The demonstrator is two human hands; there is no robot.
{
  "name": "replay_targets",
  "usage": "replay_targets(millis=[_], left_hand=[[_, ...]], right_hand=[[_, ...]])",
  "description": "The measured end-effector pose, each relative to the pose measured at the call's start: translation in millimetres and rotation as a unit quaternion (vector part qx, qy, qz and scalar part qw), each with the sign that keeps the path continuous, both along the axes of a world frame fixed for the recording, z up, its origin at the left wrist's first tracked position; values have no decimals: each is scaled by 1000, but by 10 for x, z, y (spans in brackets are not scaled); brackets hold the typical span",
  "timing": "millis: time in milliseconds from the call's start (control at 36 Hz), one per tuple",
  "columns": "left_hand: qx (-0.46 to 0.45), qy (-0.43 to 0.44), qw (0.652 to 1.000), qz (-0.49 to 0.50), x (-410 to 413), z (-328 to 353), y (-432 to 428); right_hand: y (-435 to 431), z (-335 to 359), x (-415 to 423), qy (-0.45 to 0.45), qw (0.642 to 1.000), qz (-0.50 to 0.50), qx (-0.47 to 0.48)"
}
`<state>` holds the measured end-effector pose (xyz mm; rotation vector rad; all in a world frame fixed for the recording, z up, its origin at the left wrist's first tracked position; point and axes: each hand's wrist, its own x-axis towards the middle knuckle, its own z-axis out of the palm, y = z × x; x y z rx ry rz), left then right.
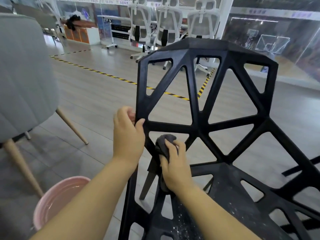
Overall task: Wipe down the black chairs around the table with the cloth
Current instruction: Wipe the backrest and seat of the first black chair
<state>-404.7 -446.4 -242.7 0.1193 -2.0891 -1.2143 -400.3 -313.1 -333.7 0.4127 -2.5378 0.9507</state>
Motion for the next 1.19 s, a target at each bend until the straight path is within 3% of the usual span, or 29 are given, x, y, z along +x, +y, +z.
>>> replay_targets(millis=[83,278,417,583,722,806,944,1083,1194], left_hand=[[-21,8,1000,13,-13,-23,-28],[-56,27,998,25,-42,-87,-76],[-60,20,998,20,-59,-97,-83],[-69,14,997,23,-43,-94,-72],[-151,24,988,24,0,-45,-24],[-347,54,936,13,-30,-43,22],[-571,-16,820,-25,-97,-121,85],[-678,-73,731,23,-23,-56,136],[-671,-120,732,-2,-19,-19,199]], right_hand=[[-149,134,-80,79,995,8,-52],[-117,-22,6,121,986,103,45],[86,-125,-5,100,984,88,121],[476,-311,69,-7,966,61,251],[426,-175,88,-41,960,64,270],[490,-221,112,-45,952,74,295],[834,-104,-130,73,929,74,356],[1131,163,-507,75,970,-70,220],[1037,196,-534,70,980,-149,115]])
